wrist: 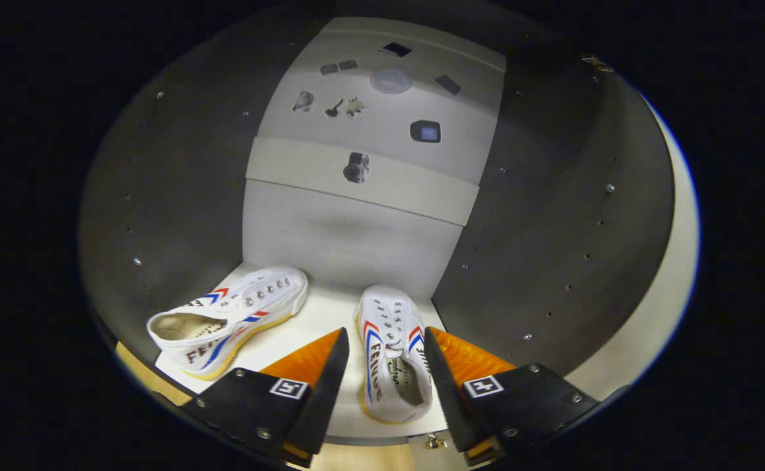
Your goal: Open the shoe cabinet door, grab the shoes and put them into the shoe cabinet, then close the shoe cabinet door.
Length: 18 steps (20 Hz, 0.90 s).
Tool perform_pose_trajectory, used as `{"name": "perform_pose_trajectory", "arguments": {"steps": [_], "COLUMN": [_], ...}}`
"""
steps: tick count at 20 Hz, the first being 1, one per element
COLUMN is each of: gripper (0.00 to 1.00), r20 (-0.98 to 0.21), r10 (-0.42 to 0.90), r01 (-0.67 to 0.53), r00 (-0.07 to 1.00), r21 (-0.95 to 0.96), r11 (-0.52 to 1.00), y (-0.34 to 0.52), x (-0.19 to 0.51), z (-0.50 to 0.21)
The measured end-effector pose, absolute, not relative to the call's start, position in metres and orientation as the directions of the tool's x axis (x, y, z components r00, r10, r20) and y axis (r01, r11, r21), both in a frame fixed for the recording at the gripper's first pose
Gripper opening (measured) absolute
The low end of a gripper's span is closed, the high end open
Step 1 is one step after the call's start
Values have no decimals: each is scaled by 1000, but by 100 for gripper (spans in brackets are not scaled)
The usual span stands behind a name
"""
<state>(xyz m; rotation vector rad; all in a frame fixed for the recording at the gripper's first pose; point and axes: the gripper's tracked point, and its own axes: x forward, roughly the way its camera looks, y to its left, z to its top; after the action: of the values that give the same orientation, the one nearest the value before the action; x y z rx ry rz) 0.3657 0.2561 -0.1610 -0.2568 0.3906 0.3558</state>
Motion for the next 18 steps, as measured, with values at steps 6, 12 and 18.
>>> {"name": "perform_pose_trajectory", "arguments": {"steps": [6, 12, 18], "gripper": [95, 95, 95], "r20": [-264, -203, -182], "r10": [434, 432, 355], "r01": [-460, -453, -368], "r00": [862, 879, 917], "r21": [-45, -68, -38], "r11": [887, 889, 929], "y": [234, 171, 90], "x": [252, 150, 78], "z": [-84, -56, -47]}}
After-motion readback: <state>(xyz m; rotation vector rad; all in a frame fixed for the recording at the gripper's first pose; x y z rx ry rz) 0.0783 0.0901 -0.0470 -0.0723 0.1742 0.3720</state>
